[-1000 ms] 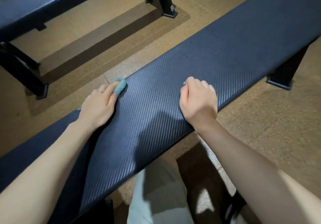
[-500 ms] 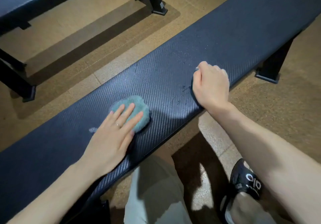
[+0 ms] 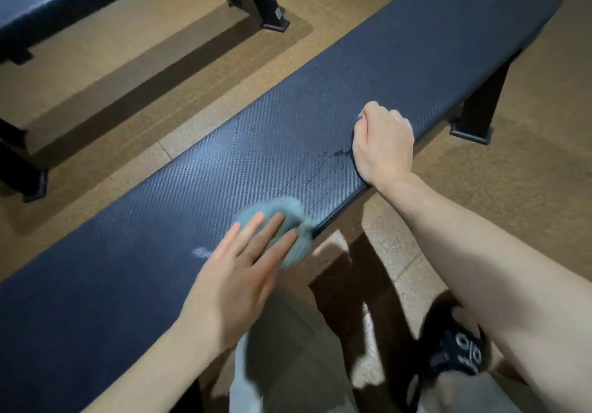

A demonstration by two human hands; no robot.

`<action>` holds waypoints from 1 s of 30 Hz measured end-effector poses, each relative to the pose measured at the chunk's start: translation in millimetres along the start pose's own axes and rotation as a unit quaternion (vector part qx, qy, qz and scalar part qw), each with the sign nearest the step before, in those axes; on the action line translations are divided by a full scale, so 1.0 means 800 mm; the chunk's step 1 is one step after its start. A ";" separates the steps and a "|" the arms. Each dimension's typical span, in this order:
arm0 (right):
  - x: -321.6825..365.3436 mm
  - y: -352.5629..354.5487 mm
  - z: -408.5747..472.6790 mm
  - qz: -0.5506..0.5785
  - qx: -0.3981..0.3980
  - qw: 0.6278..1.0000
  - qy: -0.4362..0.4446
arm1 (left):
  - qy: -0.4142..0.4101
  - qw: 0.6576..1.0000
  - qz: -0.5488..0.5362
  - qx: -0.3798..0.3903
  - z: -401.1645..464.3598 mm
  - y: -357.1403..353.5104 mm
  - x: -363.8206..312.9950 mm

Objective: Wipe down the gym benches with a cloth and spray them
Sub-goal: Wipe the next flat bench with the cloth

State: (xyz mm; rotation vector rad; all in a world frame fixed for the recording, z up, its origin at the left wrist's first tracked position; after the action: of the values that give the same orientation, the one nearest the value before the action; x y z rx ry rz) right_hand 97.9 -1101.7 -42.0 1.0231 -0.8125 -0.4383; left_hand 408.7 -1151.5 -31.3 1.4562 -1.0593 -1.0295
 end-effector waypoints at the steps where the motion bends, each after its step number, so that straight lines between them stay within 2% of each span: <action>1: 0.000 0.001 -0.001 -0.009 0.002 1.000 0.001 | 0.011 1.000 -0.013 0.009 -0.021 -0.003 0.004; 4: 0.001 0.003 0.000 -0.011 0.018 1.000 0.018 | 0.032 0.999 -0.007 0.008 -0.010 -0.001 -0.007; 8: -0.024 0.017 0.032 0.022 0.050 0.997 0.055 | 0.015 0.998 0.063 0.001 0.125 0.005 -0.069; 11: -0.060 0.022 0.067 0.032 0.042 0.998 0.039 | 0.025 0.997 0.074 0.003 0.189 0.008 -0.092; 13: -0.068 0.017 0.075 0.020 0.035 0.998 0.050 | 0.034 0.998 0.058 -0.004 0.182 0.005 -0.089; 17: -0.066 0.012 0.069 0.007 0.016 0.997 0.077 | 0.053 0.995 0.087 0.022 0.092 -0.009 -0.063; 20: -0.072 0.007 0.072 0.005 0.007 0.997 0.077 | 0.089 0.994 0.063 0.025 0.061 -0.008 -0.055; 23: -0.068 0.000 0.071 -0.019 0.007 0.996 0.086 | 0.125 0.991 0.038 0.036 0.107 0.002 -0.074; 27: -0.074 -0.006 0.075 -0.009 -0.010 0.997 0.075 | 0.121 0.991 0.000 0.050 0.215 0.015 -0.090; 30: -0.079 -0.008 0.075 -0.024 -0.037 0.996 0.081 | 0.121 0.990 -0.028 0.067 0.226 0.018 -0.084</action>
State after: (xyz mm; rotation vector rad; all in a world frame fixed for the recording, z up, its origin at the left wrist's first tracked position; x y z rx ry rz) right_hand 11.7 -1097.1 -55.5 0.9966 -0.6233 -0.4174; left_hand 216.0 -1131.2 -33.6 1.6814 -0.9300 -0.8075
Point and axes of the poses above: each hand's wrist, its own z-axis towards the middle knuckle, its own y-axis out of the back of the hand, x = y × z, the point moved 3 cm from there along z, towards the middle knuckle, and after that the axes turned 3 degrees about x, right-handed, at the moved point
